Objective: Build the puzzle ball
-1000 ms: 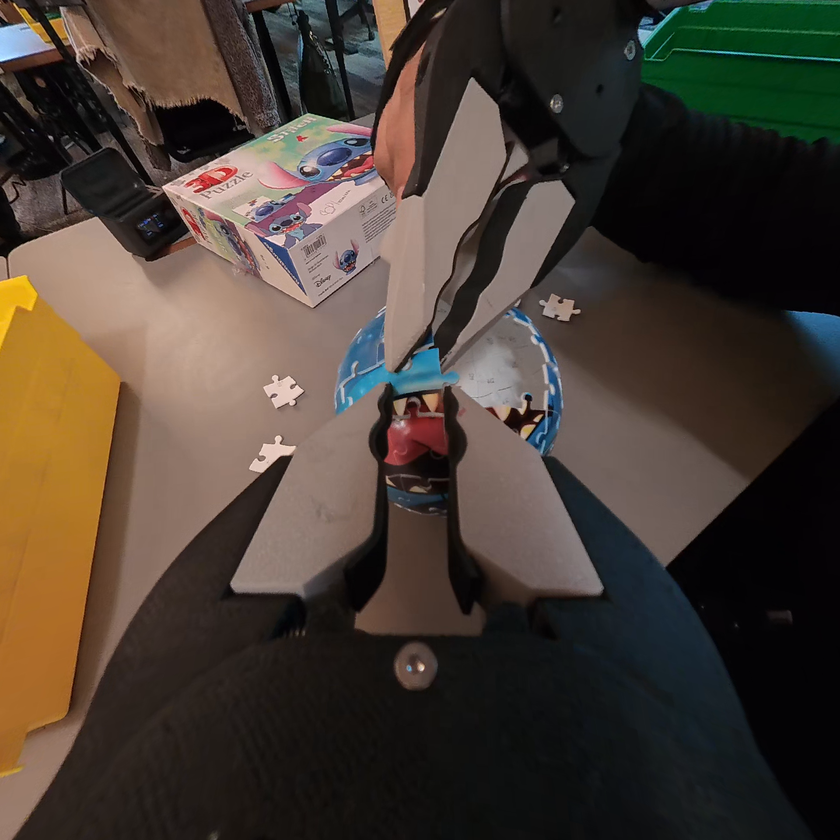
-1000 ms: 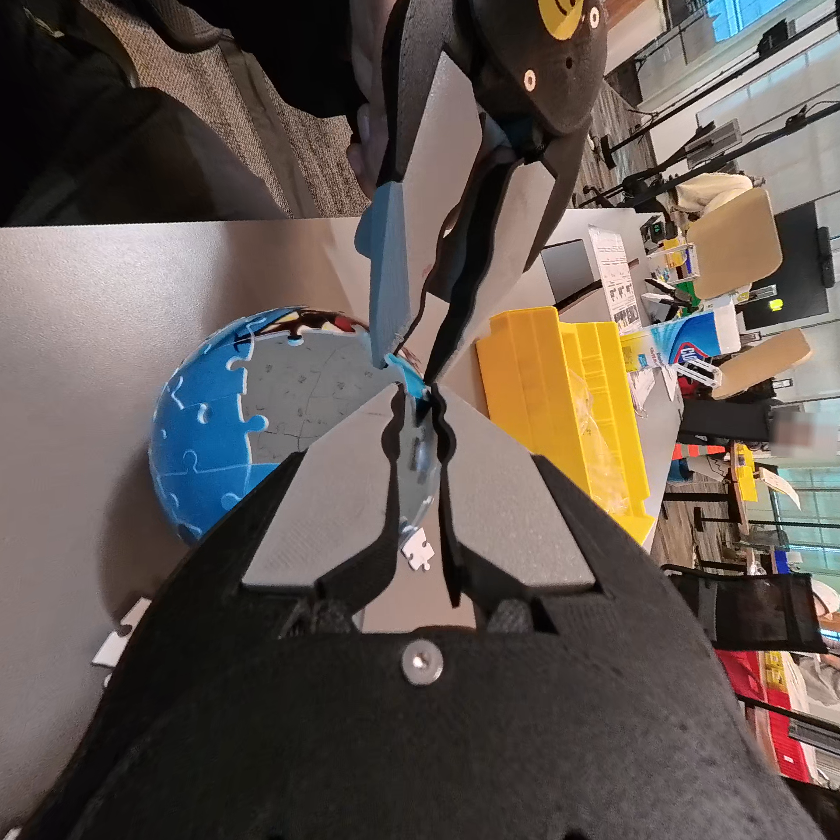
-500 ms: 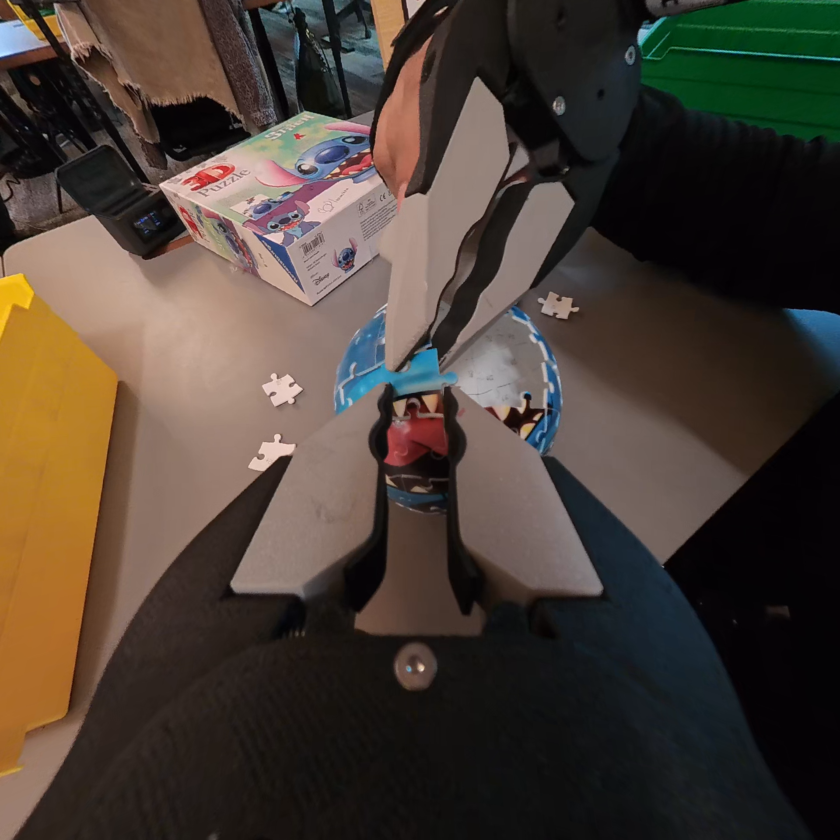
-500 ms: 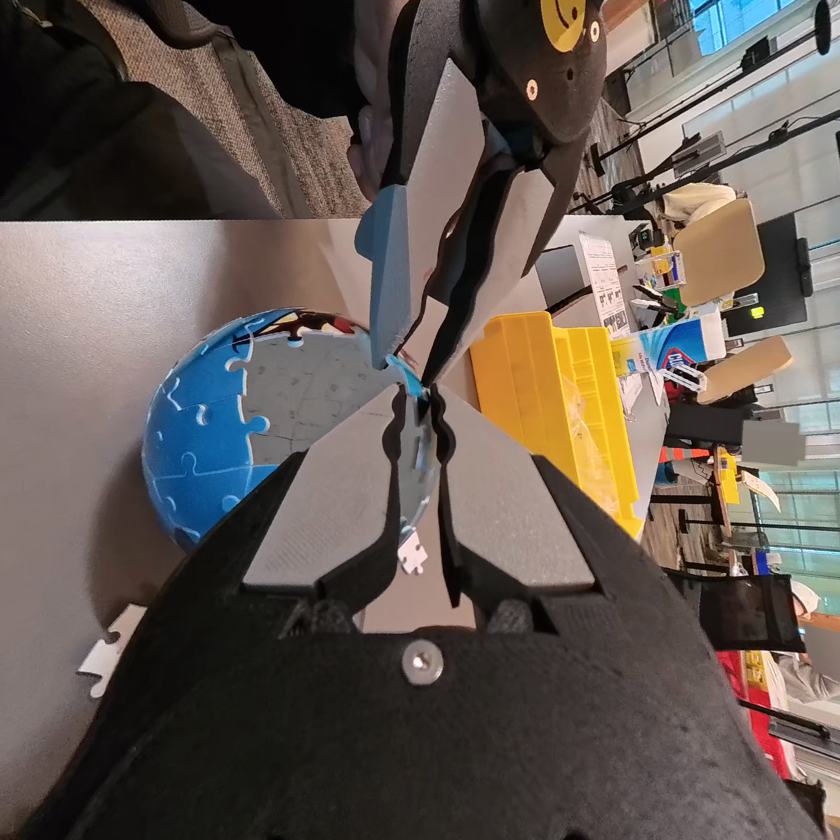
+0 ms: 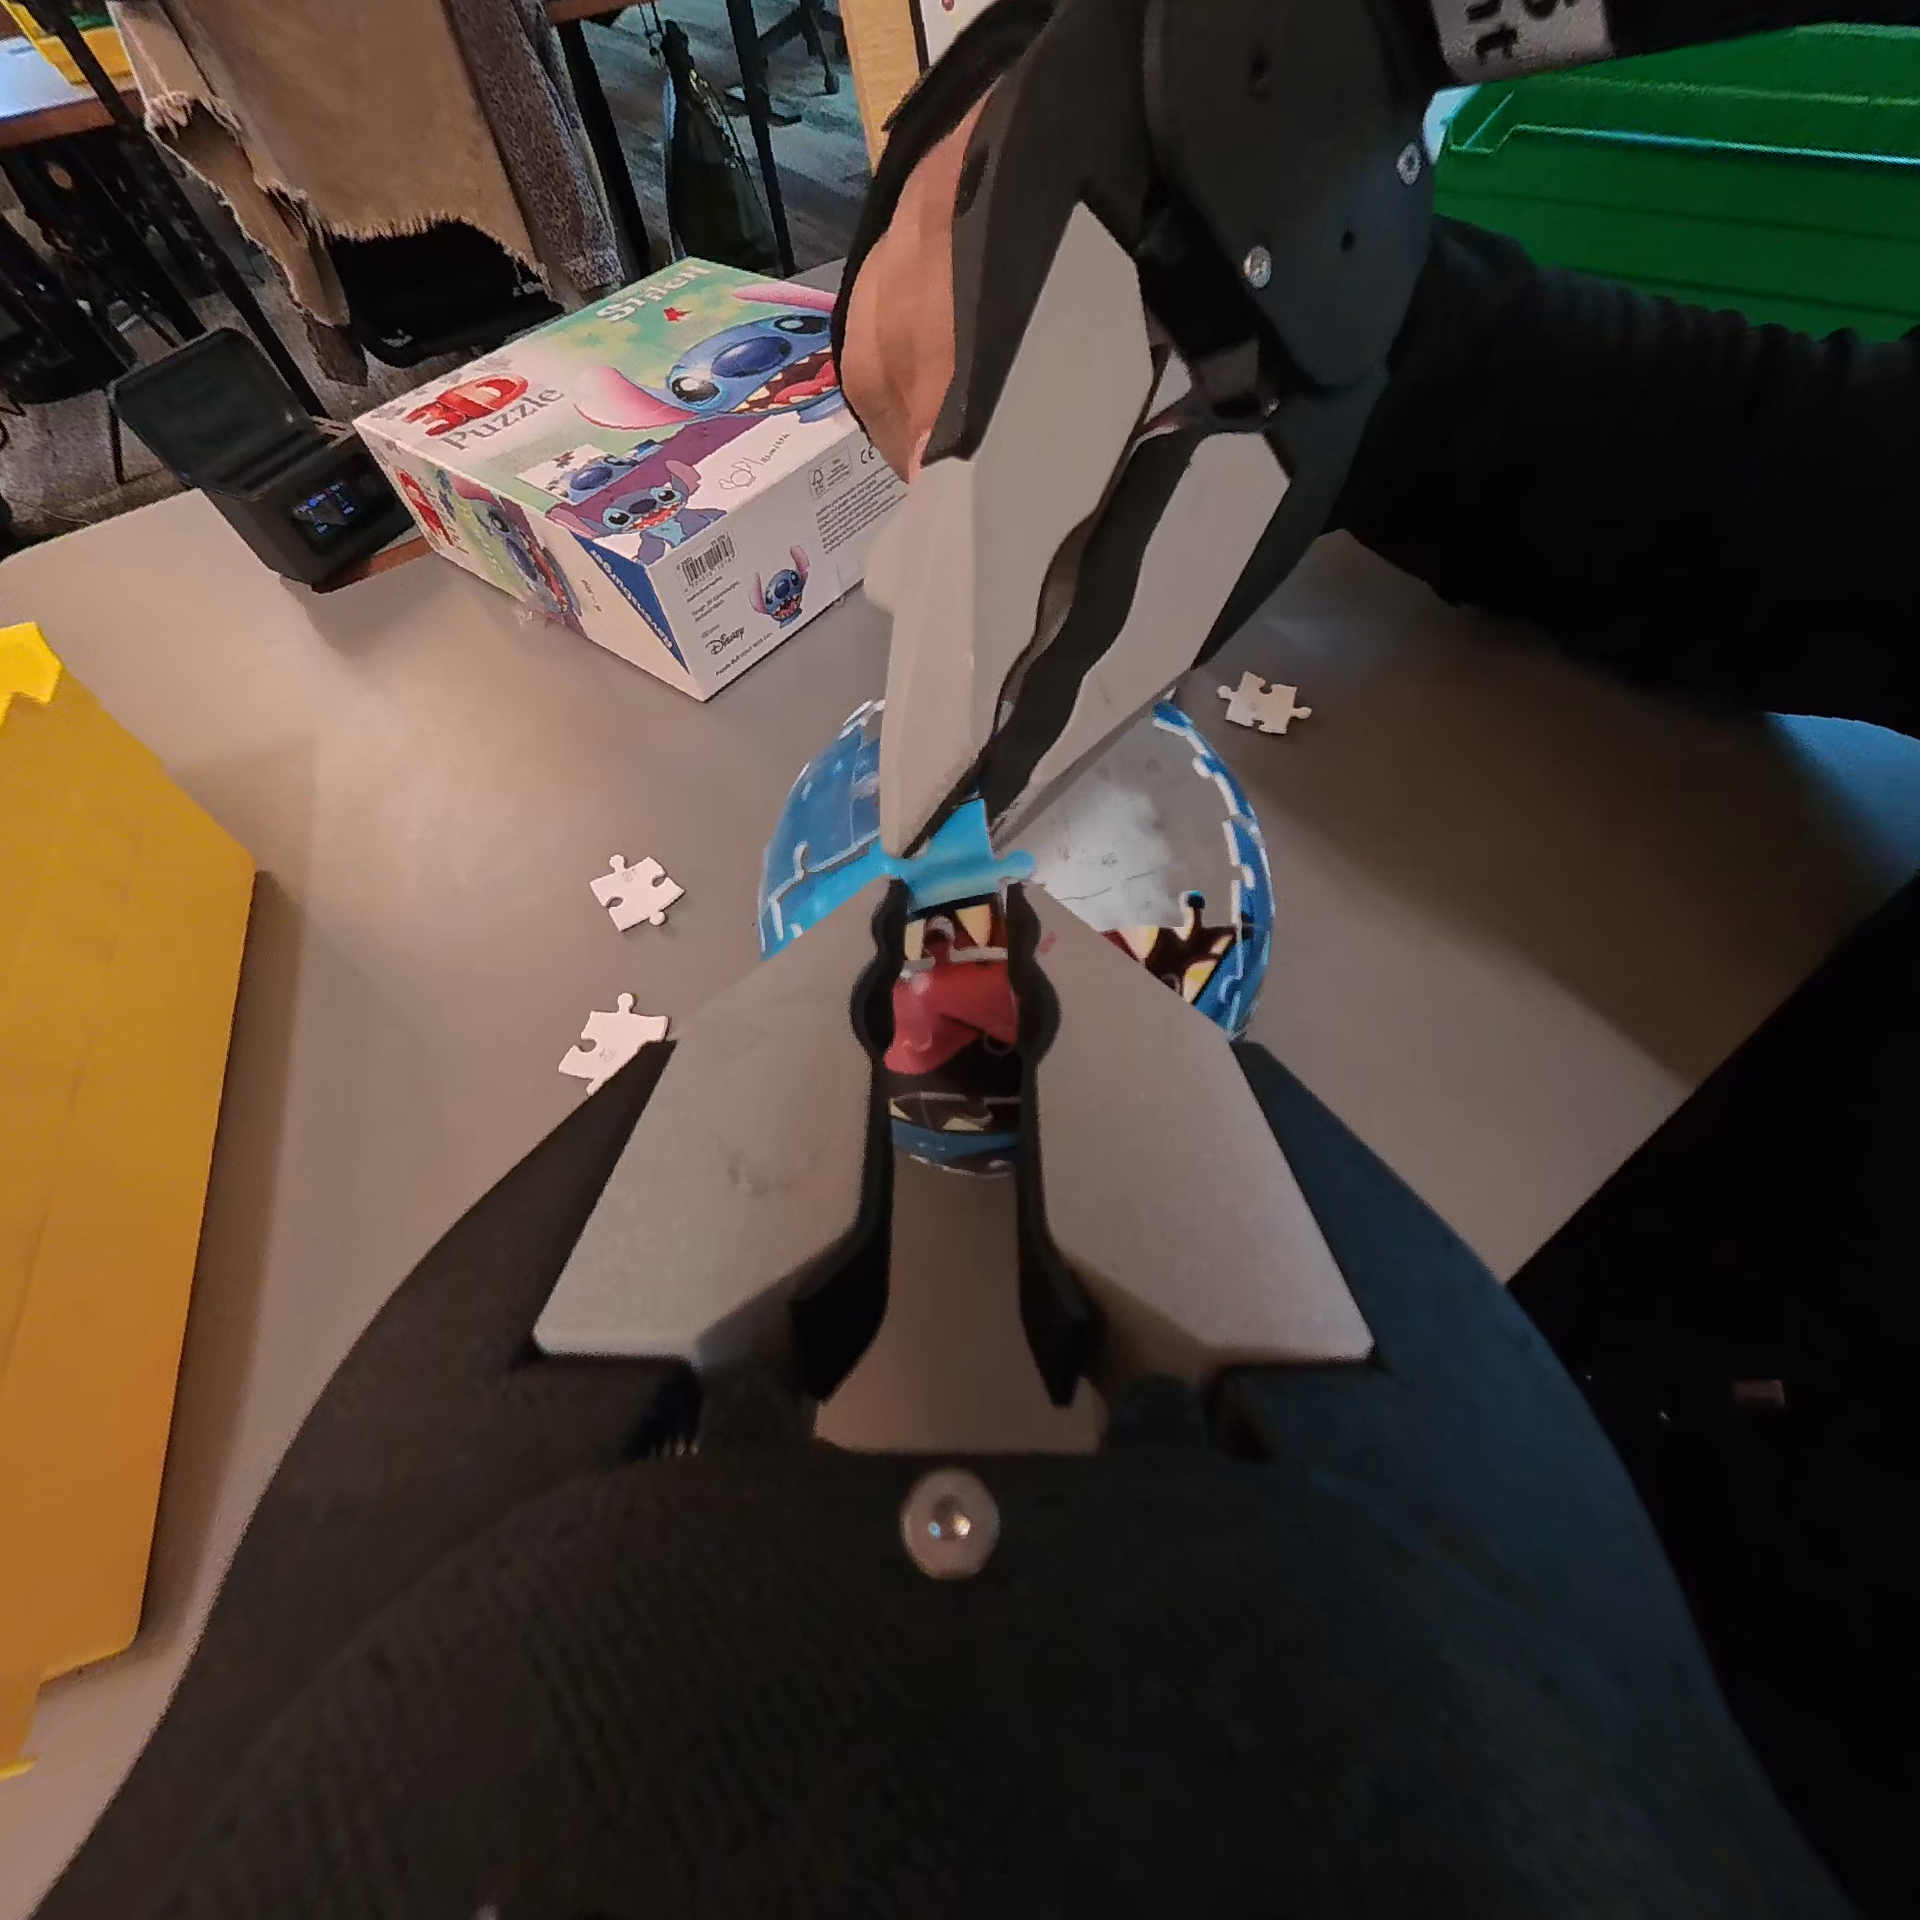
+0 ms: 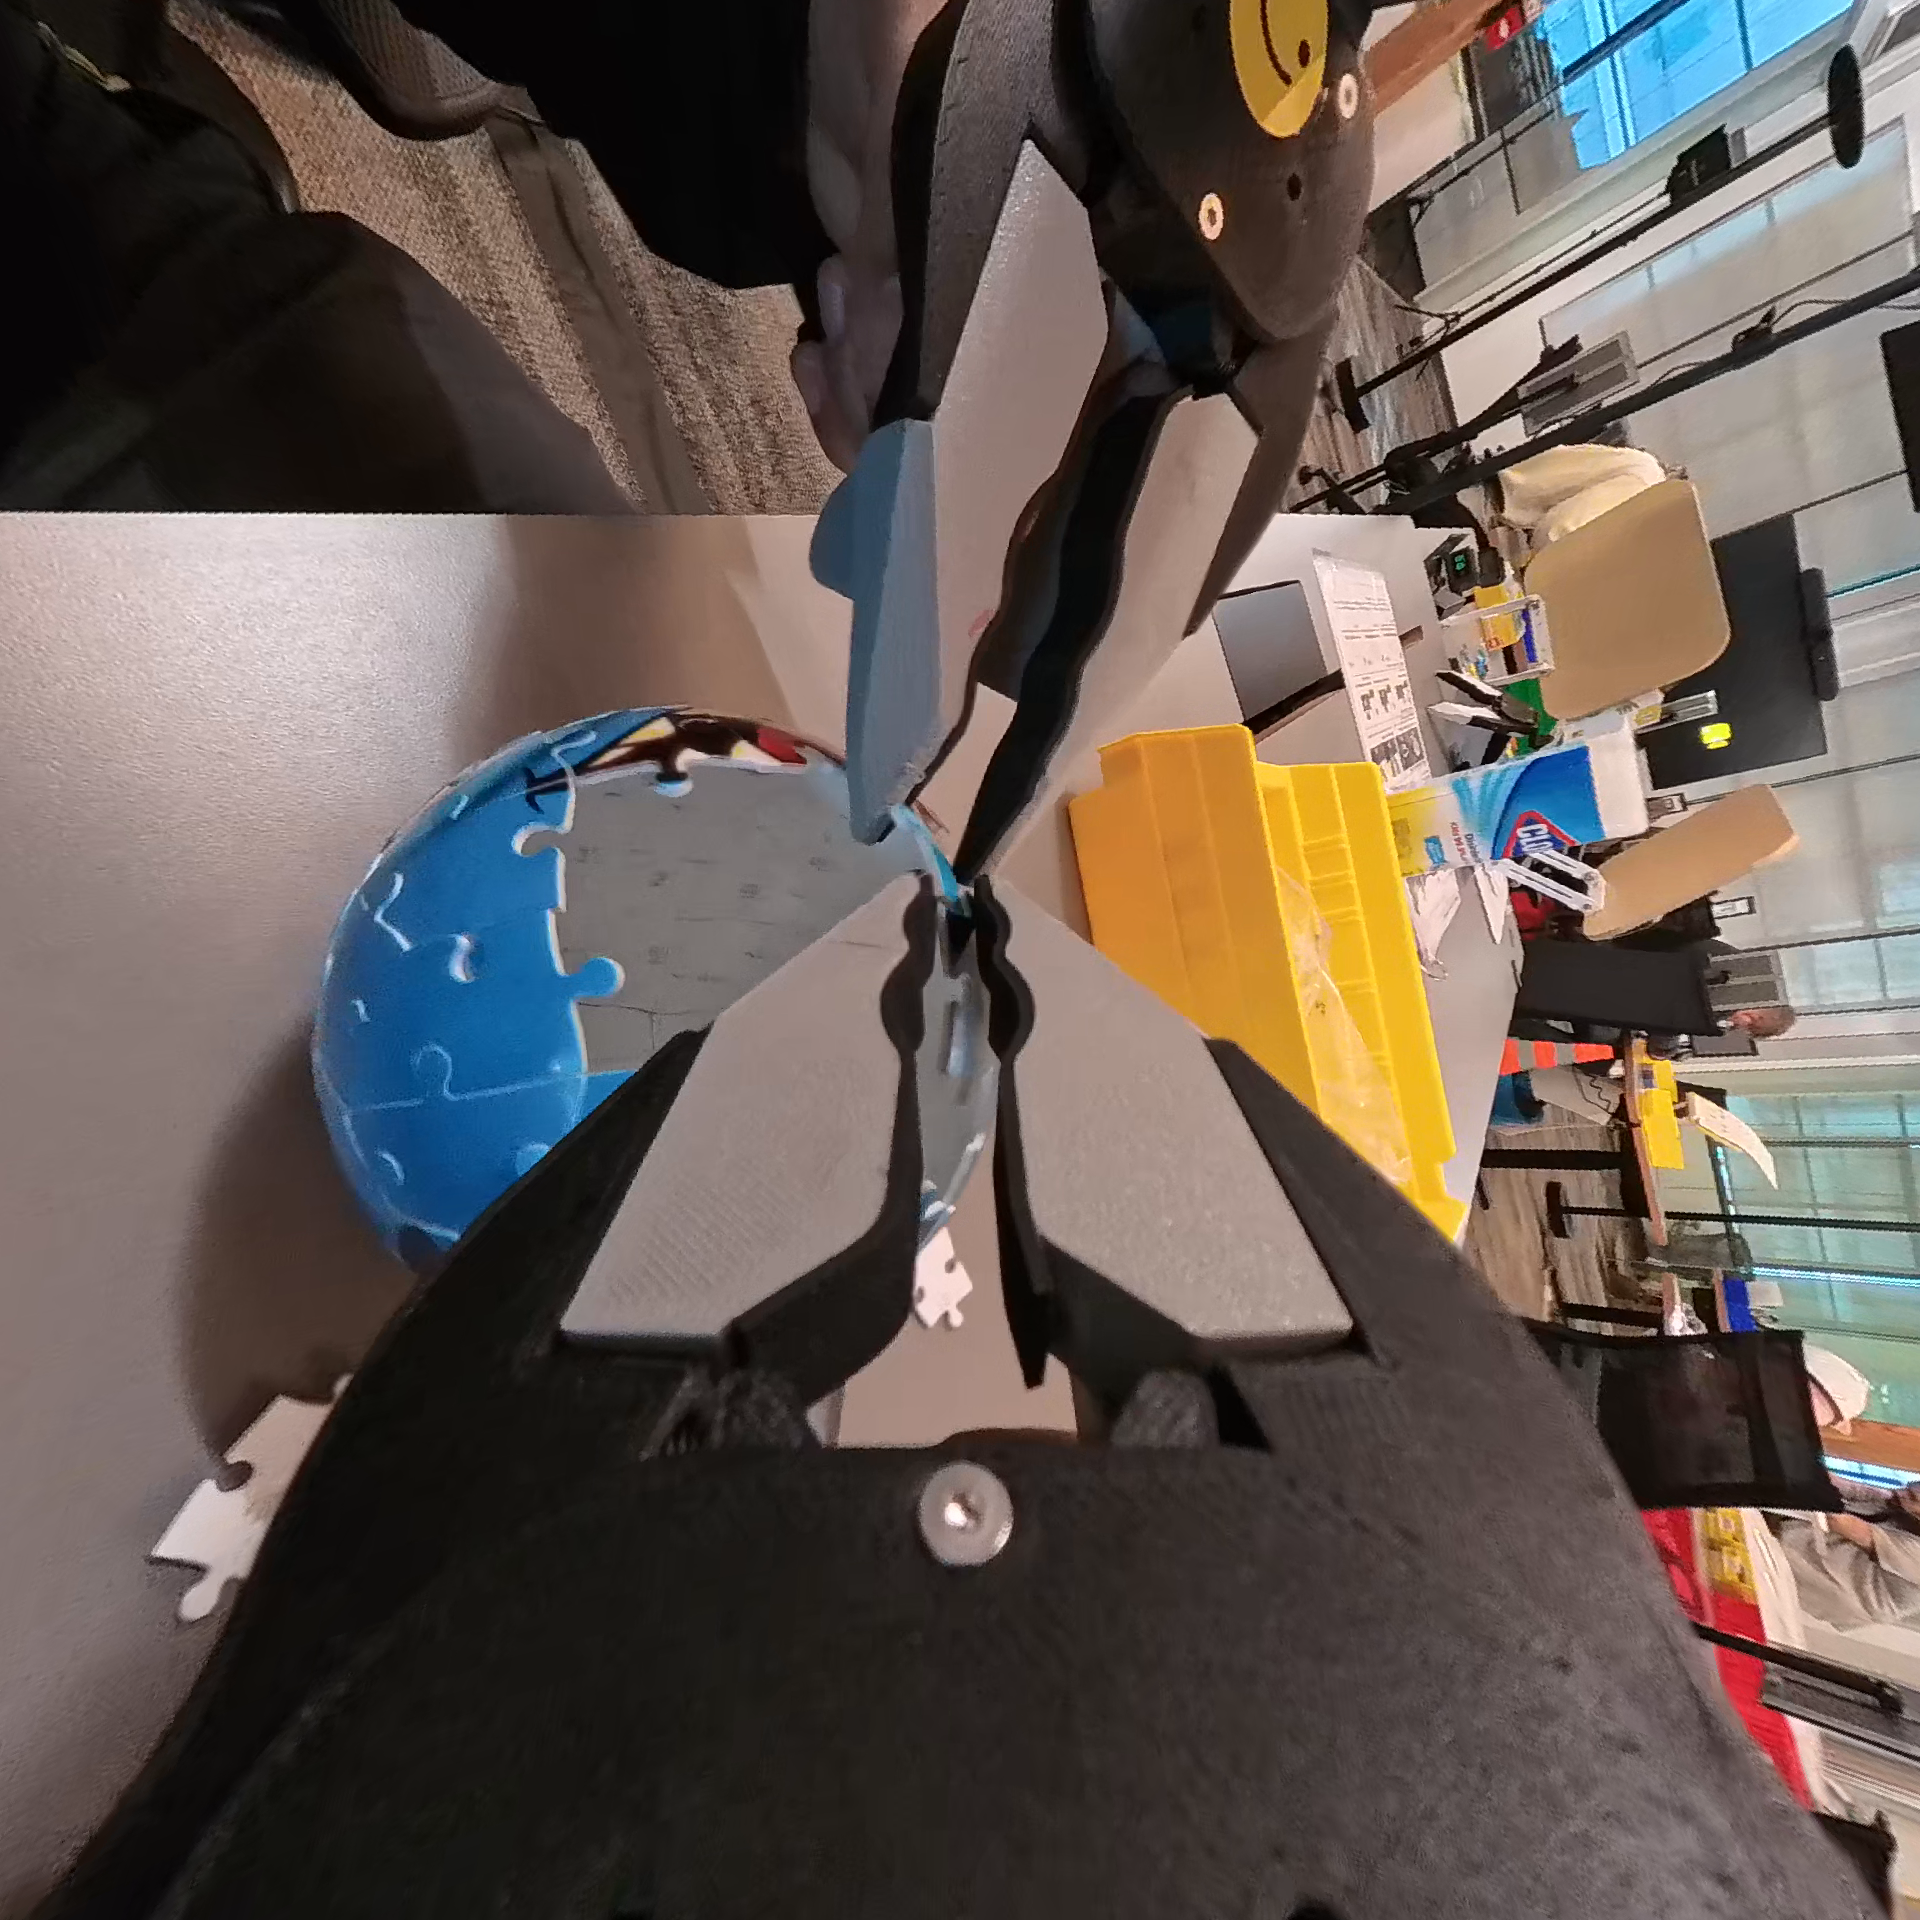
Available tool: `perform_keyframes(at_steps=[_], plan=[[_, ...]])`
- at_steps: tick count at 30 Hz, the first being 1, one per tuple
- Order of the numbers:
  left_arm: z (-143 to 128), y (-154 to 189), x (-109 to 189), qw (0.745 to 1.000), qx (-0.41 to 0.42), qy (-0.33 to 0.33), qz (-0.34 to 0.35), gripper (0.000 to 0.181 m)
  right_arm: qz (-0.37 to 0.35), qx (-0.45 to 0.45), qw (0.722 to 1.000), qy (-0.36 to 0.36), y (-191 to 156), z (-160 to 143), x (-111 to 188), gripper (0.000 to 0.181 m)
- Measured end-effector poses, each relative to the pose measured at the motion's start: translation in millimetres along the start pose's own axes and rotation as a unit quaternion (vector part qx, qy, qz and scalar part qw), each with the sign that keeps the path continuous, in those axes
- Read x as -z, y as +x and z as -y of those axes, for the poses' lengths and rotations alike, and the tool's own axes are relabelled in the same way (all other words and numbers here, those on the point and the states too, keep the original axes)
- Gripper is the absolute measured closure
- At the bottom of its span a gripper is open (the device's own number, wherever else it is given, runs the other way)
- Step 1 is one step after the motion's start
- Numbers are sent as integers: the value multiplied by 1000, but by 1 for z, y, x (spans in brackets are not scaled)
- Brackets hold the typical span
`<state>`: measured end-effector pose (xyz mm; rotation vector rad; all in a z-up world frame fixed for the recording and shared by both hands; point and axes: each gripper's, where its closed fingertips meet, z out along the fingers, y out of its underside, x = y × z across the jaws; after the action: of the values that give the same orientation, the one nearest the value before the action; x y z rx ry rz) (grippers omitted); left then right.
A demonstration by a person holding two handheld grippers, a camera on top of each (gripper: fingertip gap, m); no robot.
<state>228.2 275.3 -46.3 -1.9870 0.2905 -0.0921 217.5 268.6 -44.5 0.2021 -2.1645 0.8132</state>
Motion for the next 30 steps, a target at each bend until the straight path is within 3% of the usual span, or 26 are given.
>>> perform_keyframes(at_steps=[19,30], plan=[[-2,1,2,998,-42,-3,48,167,-37,50,998,-9,0,1,-1,180],[-3,3,6,999,-32,0,41,167,-62,88,994,-11,-1,5,-2,181]])
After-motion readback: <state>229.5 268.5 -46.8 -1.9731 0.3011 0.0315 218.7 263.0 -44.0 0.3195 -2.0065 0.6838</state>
